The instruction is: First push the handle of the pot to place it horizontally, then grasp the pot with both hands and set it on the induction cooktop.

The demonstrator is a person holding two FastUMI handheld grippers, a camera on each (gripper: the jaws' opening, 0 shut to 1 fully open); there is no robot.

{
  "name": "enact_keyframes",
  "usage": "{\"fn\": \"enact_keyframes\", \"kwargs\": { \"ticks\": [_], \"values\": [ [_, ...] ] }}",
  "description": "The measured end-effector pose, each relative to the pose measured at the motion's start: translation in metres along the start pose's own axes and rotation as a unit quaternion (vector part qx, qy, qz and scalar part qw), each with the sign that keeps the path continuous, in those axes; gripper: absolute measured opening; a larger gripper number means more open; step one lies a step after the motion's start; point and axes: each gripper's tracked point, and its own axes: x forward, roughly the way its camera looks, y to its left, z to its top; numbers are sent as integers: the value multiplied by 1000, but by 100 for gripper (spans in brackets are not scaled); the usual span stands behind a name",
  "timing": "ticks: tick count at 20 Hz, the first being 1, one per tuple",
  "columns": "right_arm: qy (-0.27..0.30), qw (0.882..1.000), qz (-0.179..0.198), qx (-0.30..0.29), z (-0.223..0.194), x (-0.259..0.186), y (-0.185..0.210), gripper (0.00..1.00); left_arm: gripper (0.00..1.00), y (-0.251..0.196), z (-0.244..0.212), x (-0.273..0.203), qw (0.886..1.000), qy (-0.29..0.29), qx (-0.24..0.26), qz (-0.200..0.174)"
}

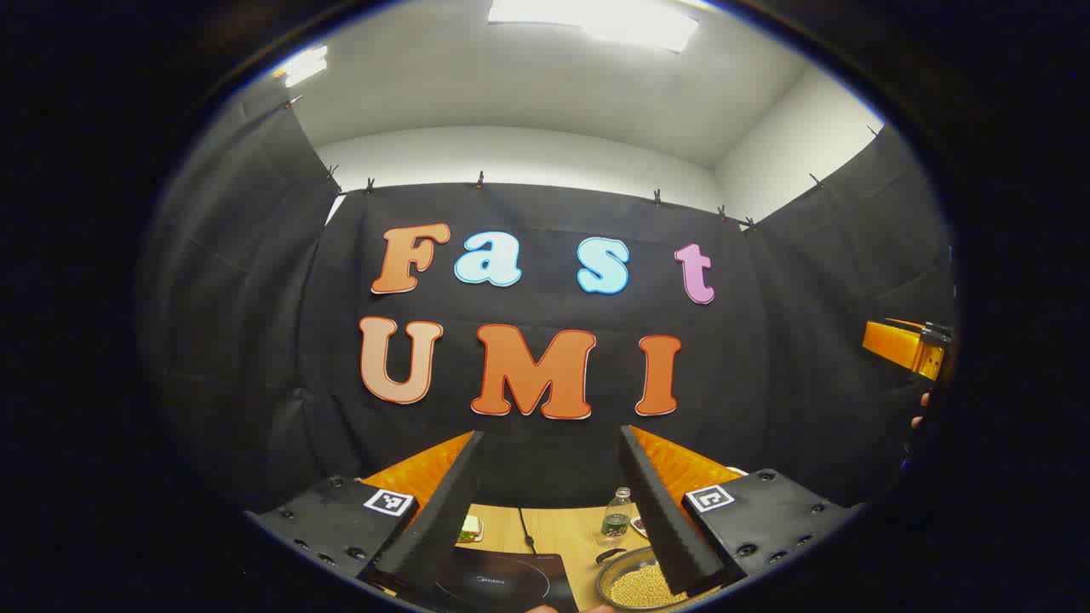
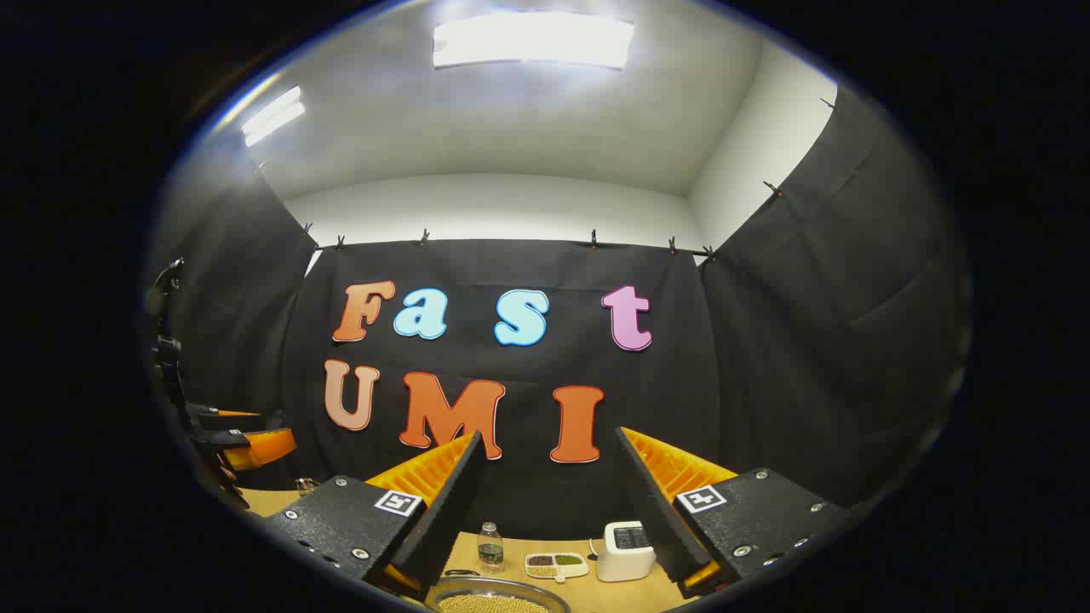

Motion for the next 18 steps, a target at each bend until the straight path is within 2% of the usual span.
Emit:
{"fn": "enact_keyframes", "kwargs": {
  "ticks": [3,4,8,9,10,18],
  "values": [
    [-2,1000,-1,-4,0,-2,2,93,100,-1,-5,1,1000,7,-7,1],
    [-3,1000,1,-5,0,-2,3,93,96,-2,-6,1,1000,10,-5,2],
    [-6,1000,2,-8,0,-3,3,93,96,-6,-1,1,1000,5,-5,-4],
    [-6,1000,3,-8,0,-3,3,93,100,-7,0,1,1000,2,-5,-4],
    [-5,1000,4,-6,-1,-4,3,93,96,-7,2,1,1000,0,-5,-4],
    [0,1000,9,-5,-4,-1,3,93,96,-6,2,2,1000,-6,-7,-5]
  ]
}}
